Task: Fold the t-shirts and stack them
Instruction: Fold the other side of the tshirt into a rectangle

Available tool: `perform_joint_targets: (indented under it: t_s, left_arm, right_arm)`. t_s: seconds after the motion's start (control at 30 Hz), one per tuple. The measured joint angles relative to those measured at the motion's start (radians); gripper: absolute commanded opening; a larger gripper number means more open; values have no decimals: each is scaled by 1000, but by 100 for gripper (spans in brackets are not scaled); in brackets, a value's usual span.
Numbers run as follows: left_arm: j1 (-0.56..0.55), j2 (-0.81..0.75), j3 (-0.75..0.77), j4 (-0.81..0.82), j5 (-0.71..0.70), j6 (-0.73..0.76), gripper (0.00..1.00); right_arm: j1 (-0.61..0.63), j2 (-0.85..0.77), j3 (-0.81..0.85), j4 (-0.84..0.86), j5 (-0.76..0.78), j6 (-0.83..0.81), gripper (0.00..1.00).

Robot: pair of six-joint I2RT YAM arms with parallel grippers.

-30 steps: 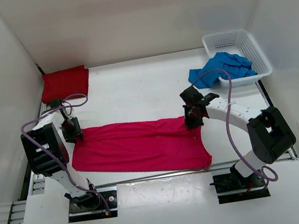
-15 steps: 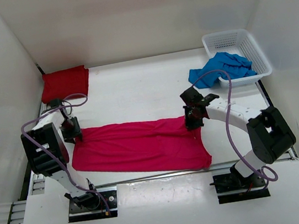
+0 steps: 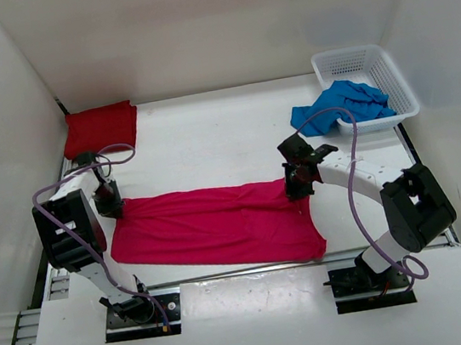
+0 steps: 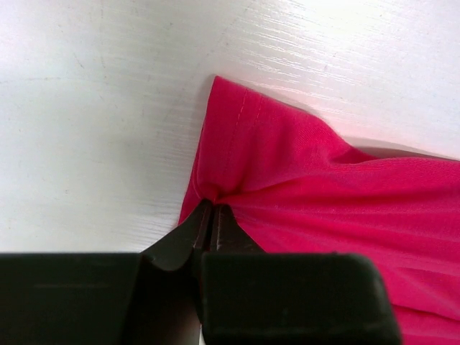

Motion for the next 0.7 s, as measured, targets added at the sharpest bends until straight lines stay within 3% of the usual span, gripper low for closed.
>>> perform_joint_targets:
  t_s: [0.33, 0.57, 0.7]
  left_arm:
    - [0, -1, 15, -12, -8, 0, 11]
    - [0, 3, 151, -40, -21, -1, 11]
    - [0, 4, 156, -52, -24, 0, 21]
  right_arm:
    - [-1, 4, 21, -15, 15, -16, 0]
    - [-10, 19, 159, -28, 38, -50, 0]
    - [-10, 5, 144, -32, 38, -48, 0]
